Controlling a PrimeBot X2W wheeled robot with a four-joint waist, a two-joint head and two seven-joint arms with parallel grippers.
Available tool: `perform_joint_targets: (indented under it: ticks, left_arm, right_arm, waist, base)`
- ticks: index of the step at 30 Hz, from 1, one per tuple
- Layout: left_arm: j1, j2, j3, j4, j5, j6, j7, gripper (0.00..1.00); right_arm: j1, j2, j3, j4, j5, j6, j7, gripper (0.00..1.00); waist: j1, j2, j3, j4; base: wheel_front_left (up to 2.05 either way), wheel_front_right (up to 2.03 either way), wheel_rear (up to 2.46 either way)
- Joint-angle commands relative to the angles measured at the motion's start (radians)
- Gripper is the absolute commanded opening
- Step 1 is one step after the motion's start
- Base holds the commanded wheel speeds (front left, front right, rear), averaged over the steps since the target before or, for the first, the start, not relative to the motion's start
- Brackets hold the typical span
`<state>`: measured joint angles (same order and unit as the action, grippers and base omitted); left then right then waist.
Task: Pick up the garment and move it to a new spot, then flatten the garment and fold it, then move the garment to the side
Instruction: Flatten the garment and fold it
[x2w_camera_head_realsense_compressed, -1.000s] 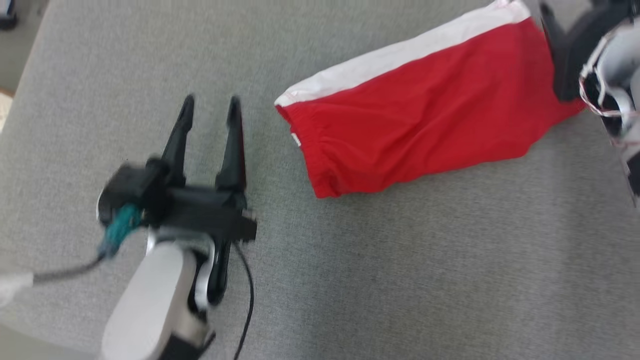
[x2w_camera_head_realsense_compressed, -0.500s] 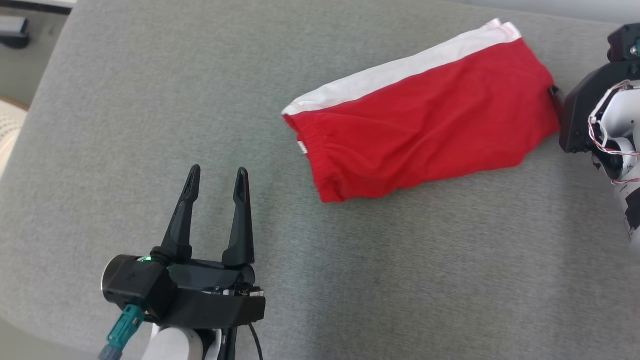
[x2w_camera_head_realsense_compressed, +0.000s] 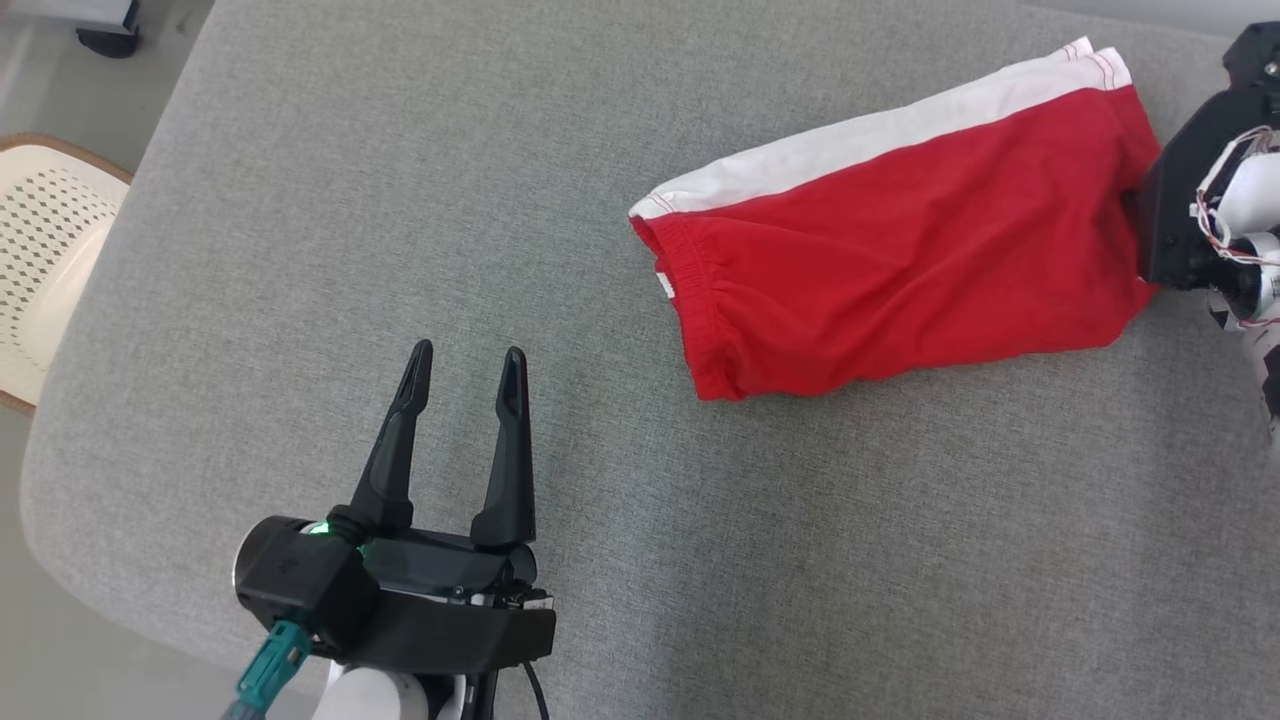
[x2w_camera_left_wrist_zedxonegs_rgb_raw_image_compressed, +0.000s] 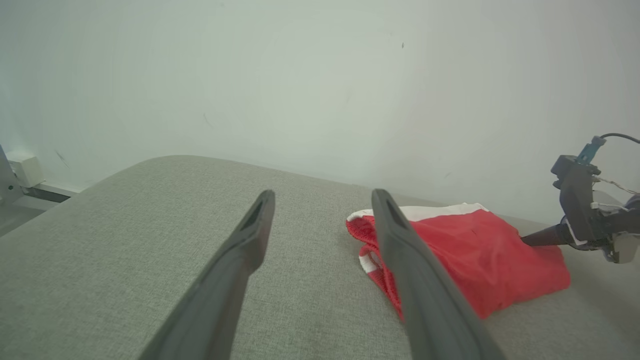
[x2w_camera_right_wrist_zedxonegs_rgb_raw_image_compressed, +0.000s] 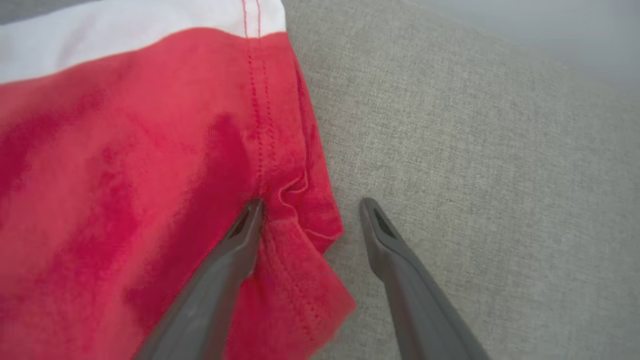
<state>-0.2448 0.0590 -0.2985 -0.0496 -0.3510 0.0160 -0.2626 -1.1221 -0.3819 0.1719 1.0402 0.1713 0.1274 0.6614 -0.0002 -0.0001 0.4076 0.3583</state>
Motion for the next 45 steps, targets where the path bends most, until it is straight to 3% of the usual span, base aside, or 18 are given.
perform_joint_targets:
  ticks: [1, 2, 3, 10, 17, 31, 40, 45]
  left_arm:
    - [0.012, -0.004, -0.002, 0.001, 0.004, -0.006, -0.003, 1.00]
    - [0.013, -0.005, -0.002, 0.002, 0.004, -0.006, -0.003, 1.00]
    - [0.013, -0.005, -0.002, 0.003, 0.004, -0.005, -0.003, 1.00]
    - [0.020, -0.006, 0.002, 0.010, 0.007, -0.015, -0.003, 1.00]
    - [0.005, -0.007, -0.009, 0.027, 0.012, -0.024, -0.003, 1.00]
    - [0.025, 0.009, 0.003, 0.054, 0.004, -0.013, 0.004, 1.00]
    - [0.079, 0.038, 0.037, 0.030, -0.019, 0.008, 0.013, 1.00]
    - [0.084, 0.041, 0.033, 0.029, -0.029, 0.009, 0.020, 1.00]
  right_arm:
    - [0.055, 0.027, 0.012, 0.029, -0.002, 0.006, 0.039, 0.75]
    - [0.064, 0.027, 0.016, 0.025, -0.003, 0.006, 0.055, 0.24]
    - [0.074, 0.025, 0.021, 0.021, -0.002, 0.006, 0.069, 0.00]
    - [0.106, -0.016, 0.011, -0.058, -0.002, 0.002, 0.067, 0.00]
    - [0.155, -0.012, -0.033, -0.154, 0.012, 0.002, 0.053, 0.00]
    - [0.486, -0.042, -0.100, -0.588, 0.074, 0.002, 0.140, 0.00]
    - [0.711, 0.027, -0.200, -0.903, 0.035, 0.002, 0.197, 0.00]
    - [0.695, 0.061, -0.132, -0.982, 0.029, 0.002, 0.213, 0.00]
  waist:
    - [0.0002, 0.0001, -0.005, 0.002]
    - [0.0002, 0.0001, -0.009, 0.001]
    - [0.0002, 0.0001, -0.012, 0.000]
    - [0.0002, 0.0001, -0.035, -0.024]
    - [0.0002, 0.0001, -0.063, -0.049]
    - [0.0002, 0.0001, -0.154, -0.113]
    - [0.0002, 0.0001, -0.190, -0.148]
    - [0.0002, 0.0001, -0.208, -0.142]
  base:
    - [0.00, 0.00, 0.00]
    - [0.00, 0.00, 0.00]
    - [0.00, 0.00, 0.00]
    - [0.00, 0.00, 0.00]
    - [0.00, 0.00, 0.00]
    - [0.00, 0.00, 0.00]
    - [0.00, 0.00, 0.00]
    - [0.00, 0.00, 0.00]
